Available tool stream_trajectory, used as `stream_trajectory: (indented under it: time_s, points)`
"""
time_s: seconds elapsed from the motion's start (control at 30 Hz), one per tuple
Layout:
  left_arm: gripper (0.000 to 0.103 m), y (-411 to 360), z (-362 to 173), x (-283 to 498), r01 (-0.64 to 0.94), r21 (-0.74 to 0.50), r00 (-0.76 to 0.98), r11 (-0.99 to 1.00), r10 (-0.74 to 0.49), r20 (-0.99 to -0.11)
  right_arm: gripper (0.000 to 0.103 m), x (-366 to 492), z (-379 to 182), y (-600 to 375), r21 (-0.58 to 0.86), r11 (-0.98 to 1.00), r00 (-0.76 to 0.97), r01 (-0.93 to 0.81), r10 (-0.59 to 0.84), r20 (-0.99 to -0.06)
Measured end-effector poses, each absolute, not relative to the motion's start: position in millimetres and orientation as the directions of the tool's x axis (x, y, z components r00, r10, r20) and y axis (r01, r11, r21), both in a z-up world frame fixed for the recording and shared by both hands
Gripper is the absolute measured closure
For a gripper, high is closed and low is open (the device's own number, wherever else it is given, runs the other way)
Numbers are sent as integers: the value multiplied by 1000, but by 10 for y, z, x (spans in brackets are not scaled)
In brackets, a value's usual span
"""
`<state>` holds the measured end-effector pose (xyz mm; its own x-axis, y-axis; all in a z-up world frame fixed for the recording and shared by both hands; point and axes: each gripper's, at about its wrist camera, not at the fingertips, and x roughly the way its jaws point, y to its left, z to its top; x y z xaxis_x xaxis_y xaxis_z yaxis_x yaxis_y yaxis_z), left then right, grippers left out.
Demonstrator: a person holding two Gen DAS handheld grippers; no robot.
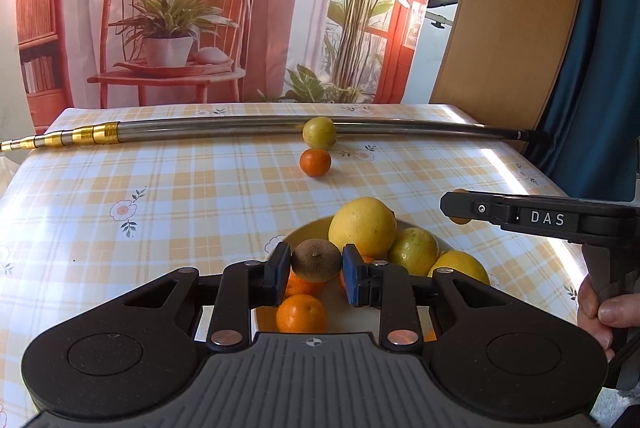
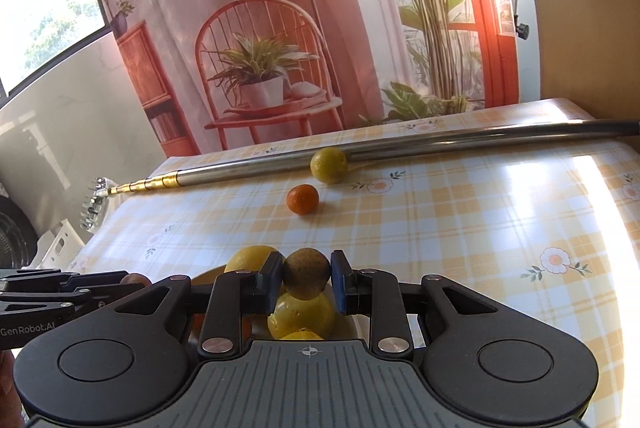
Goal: Organize fruits
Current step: 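Carry both kiwis over the cream bowl, lower them in and open both tools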
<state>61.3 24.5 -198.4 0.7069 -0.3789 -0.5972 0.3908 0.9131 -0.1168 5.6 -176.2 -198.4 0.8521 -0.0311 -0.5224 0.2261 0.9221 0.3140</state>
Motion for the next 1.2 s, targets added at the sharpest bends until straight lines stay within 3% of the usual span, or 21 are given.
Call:
stream_trajectory:
  time_s: [1.2]
  points:
    - [73, 263, -2373, 408, 387, -111, 650, 915, -356, -671, 79, -56, -2054, -1420, 286, 945, 832, 158, 28, -554]
